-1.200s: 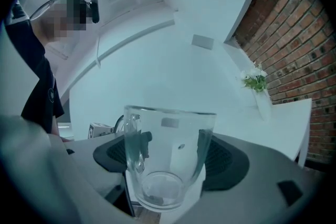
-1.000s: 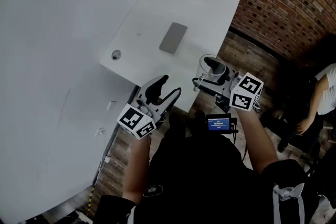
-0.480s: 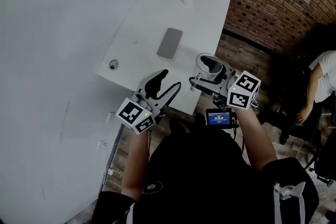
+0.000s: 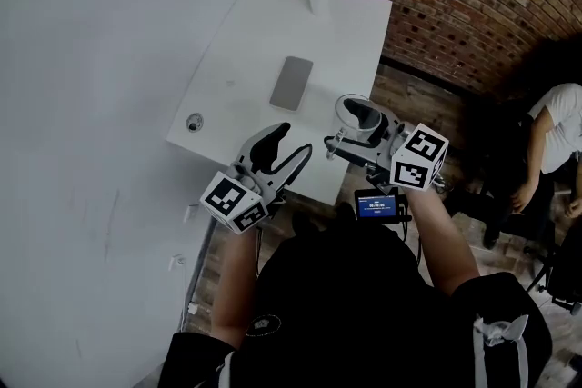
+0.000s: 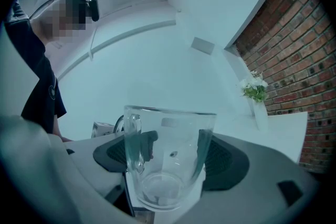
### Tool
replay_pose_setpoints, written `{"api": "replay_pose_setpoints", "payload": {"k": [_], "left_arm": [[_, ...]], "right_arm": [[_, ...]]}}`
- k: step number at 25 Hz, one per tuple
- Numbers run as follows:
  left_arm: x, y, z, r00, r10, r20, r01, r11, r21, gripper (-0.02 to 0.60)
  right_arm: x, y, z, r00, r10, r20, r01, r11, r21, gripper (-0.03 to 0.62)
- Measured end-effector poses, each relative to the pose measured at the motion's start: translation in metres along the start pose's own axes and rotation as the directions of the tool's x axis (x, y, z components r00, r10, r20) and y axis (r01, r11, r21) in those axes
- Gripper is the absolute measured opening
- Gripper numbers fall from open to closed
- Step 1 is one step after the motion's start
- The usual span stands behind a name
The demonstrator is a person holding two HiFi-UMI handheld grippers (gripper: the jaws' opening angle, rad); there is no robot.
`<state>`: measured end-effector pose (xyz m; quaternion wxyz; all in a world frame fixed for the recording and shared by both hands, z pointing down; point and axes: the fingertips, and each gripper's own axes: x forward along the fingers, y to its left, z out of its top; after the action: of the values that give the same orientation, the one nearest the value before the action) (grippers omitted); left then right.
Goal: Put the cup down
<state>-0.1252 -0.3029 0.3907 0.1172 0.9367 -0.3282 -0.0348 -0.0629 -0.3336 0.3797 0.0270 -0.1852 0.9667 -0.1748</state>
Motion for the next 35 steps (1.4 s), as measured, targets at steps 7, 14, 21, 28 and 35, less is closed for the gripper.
{"api": "replay_pose_setpoints", "payload": {"k": [7, 14, 21, 28, 35], "left_arm": [[0.0, 0.0, -0.001, 1.0, -0.001, -0.003, 0.001, 1.0, 0.002, 0.23], [0.004, 0.004, 0.002, 1.0, 0.019, -0.014, -0.019, 1.0, -0.004, 0.23], [0.002, 0.014, -0.006, 0.997, 0.06, -0.04, -0.061, 0.998, -0.022, 0.23], [0.004, 0.038, -0.008, 0.99, 0.127, -0.064, -0.13, 0.991, -0.039, 0.23], [0.02, 0.049, -0.006, 0.988, 0.148, -0.054, -0.151, 0.987, -0.062, 0.23]], "right_arm": [[0.001, -0.003, -0.001, 1.0, 0.003, -0.003, -0.003, 1.0, 0.008, 0.39], [0.008, -0.011, 0.001, 1.0, 0.026, -0.009, -0.026, 0.999, 0.024, 0.39], [0.03, -0.051, -0.025, 0.998, 0.014, -0.062, -0.012, 1.0, 0.029, 0.39], [0.085, -0.139, -0.068, 0.985, -0.071, -0.156, 0.07, 0.997, -0.012, 0.39], [0.153, -0.208, -0.102, 0.967, -0.133, -0.219, 0.117, 0.99, -0.083, 0.39]]}}
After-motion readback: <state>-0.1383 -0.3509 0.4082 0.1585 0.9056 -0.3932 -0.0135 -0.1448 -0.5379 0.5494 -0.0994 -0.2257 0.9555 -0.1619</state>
